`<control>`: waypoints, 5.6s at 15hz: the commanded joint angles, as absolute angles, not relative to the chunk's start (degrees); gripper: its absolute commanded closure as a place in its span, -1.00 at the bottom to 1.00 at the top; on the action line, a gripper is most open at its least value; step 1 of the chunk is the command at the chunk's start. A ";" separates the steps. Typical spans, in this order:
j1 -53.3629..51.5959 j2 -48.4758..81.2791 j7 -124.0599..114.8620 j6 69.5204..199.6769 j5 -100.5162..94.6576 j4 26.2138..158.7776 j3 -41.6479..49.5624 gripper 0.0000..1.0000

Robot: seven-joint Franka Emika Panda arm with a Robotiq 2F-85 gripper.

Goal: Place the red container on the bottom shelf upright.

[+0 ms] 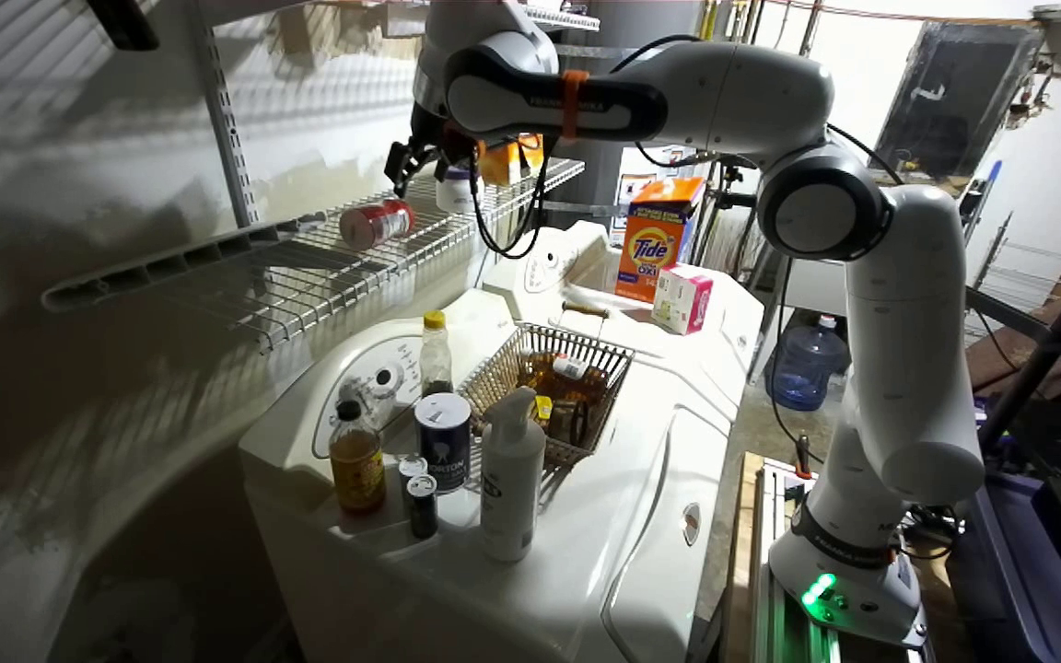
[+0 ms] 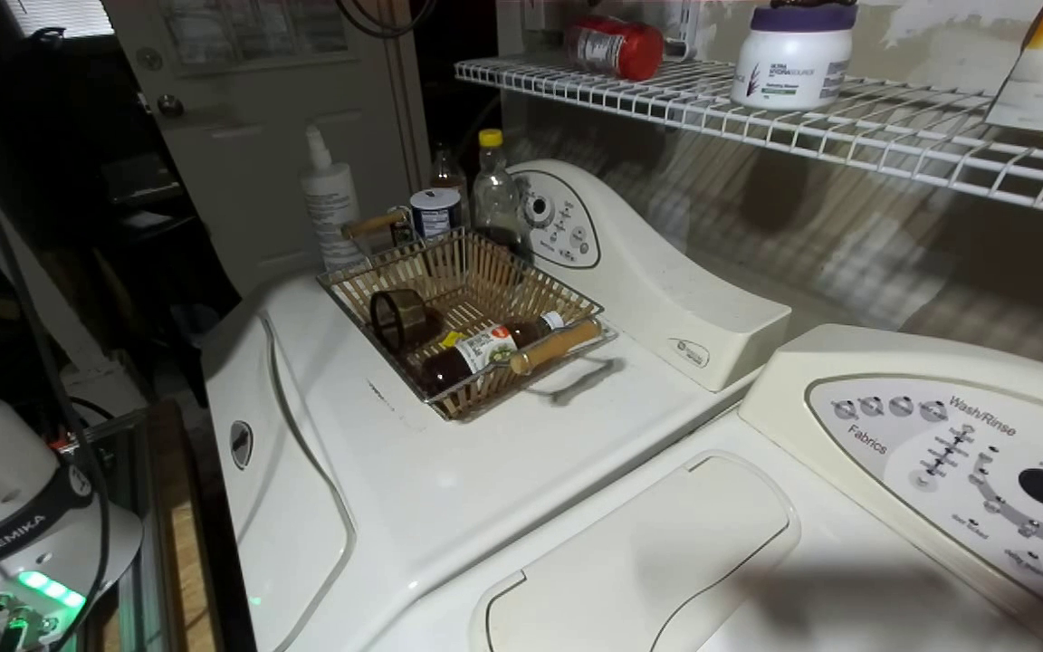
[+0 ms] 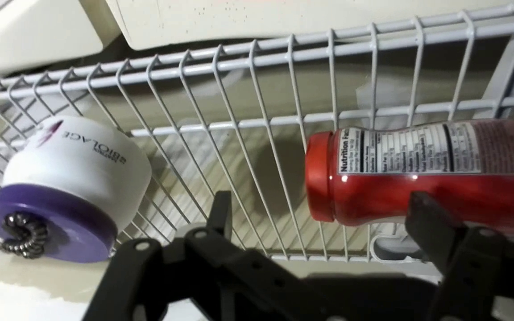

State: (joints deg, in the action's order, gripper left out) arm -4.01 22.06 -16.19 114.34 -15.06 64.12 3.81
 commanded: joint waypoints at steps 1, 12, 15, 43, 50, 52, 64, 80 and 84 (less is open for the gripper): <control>-4.96 26.22 -26.23 107.20 -14.16 56.28 4.67 -1.00; -2.69 33.16 -52.08 101.07 -4.39 46.32 3.24 -1.00; -2.30 32.91 -57.71 103.78 -1.57 45.49 3.18 -1.00; -3.44 37.38 -70.86 105.49 -6.01 43.42 5.67 -1.00; -3.46 39.16 -75.06 106.03 -4.89 42.88 5.59 -1.00; -3.25 39.71 -77.76 106.79 -4.11 42.41 5.51 -1.00; -3.82 41.91 -82.96 110.73 -4.85 41.61 6.26 -0.46; -10.61 36.76 -65.27 126.94 -24.86 48.71 10.00 0.01; -10.20 33.91 -55.33 135.55 -26.43 55.43 9.01 0.01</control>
State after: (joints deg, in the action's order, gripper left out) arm -10.17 38.55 -61.34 129.62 -24.29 47.39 9.80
